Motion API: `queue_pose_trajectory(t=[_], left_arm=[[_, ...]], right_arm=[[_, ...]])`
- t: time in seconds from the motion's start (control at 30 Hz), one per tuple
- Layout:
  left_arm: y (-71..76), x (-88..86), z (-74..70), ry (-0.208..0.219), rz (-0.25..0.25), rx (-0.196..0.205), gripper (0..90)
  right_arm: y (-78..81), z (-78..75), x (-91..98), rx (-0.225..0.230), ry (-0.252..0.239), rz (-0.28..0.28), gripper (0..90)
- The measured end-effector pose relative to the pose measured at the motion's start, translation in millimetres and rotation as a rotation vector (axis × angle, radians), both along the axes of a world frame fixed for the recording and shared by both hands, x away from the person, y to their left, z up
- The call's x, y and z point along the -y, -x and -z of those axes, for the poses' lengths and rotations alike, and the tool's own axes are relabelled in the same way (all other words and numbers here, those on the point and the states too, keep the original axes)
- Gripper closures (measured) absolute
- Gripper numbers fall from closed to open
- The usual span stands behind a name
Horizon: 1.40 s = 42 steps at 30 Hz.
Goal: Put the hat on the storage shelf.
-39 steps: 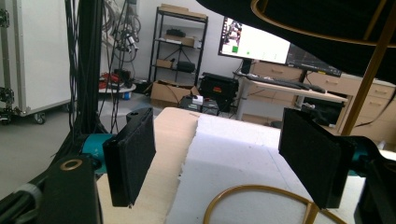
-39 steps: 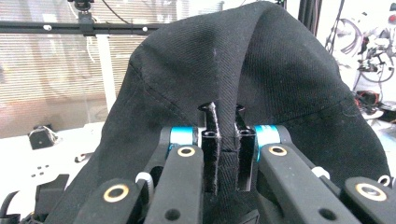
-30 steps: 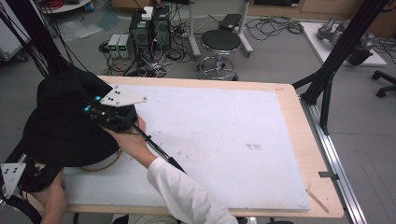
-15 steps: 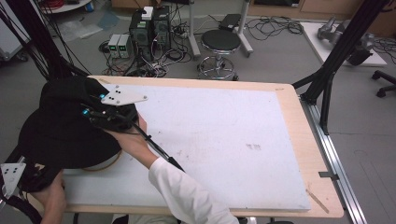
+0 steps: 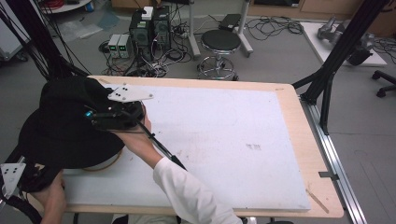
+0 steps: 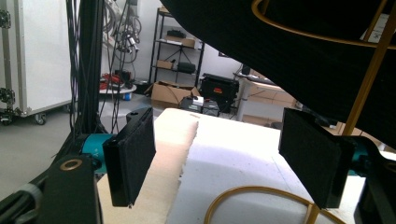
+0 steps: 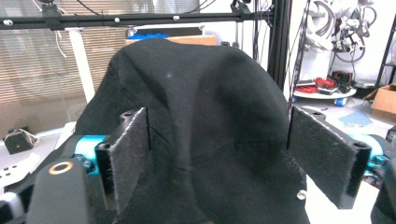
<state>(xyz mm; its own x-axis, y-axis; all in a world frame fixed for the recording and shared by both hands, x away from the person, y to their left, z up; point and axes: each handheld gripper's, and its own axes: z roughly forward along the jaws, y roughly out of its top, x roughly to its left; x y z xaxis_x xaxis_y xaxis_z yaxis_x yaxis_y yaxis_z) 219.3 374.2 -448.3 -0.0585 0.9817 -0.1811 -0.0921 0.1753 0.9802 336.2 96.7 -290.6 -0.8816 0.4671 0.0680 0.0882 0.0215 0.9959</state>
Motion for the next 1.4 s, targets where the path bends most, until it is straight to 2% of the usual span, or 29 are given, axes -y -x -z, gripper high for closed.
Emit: queue_pose_trajectory(t=[0.2, 0.37, 0.63, 0.77, 1.0, 1.07, 1.4], left_arm=[[0.6, -0.5, 0.0, 0.001, -0.003, 0.004, 27.3], [1.2, -0.7, -0.4, -0.003, -0.010, 0.003, 27.3], [1.1, 0.7, -0.7, -0.007, -0.009, 0.006, 27.3], [1.3, 0.7, -0.9, -0.008, -0.010, 0.003, 27.3], [2.0, 1.3, -1.1, -0.007, -0.010, 0.002, 27.4], [2.8, 1.2, -0.9, -0.006, -0.010, 0.001, 27.4], [3.8, 1.6, -0.9, -0.005, -0.011, 0.001, 27.4]], right_arm=[[-5.1, 2.8, 25.8, -0.018, 0.008, 0.021, 12.7], [-10.3, 7.6, 56.5, -0.039, 0.012, 0.097, 12.4], [-11.8, 9.0, 102.9, -0.026, 0.022, 0.182, 12.3], [-14.2, 9.6, 125.6, -0.038, 0.019, 0.233, 12.2], [-16.2, 10.1, 156.4, -0.046, 0.010, 0.302, 12.1], [-16.3, 12.0, 164.7, -0.036, 0.013, 0.320, 12.1], [-18.4, 24.7, 210.9, -0.066, 0.035, 0.429, 12.1]])
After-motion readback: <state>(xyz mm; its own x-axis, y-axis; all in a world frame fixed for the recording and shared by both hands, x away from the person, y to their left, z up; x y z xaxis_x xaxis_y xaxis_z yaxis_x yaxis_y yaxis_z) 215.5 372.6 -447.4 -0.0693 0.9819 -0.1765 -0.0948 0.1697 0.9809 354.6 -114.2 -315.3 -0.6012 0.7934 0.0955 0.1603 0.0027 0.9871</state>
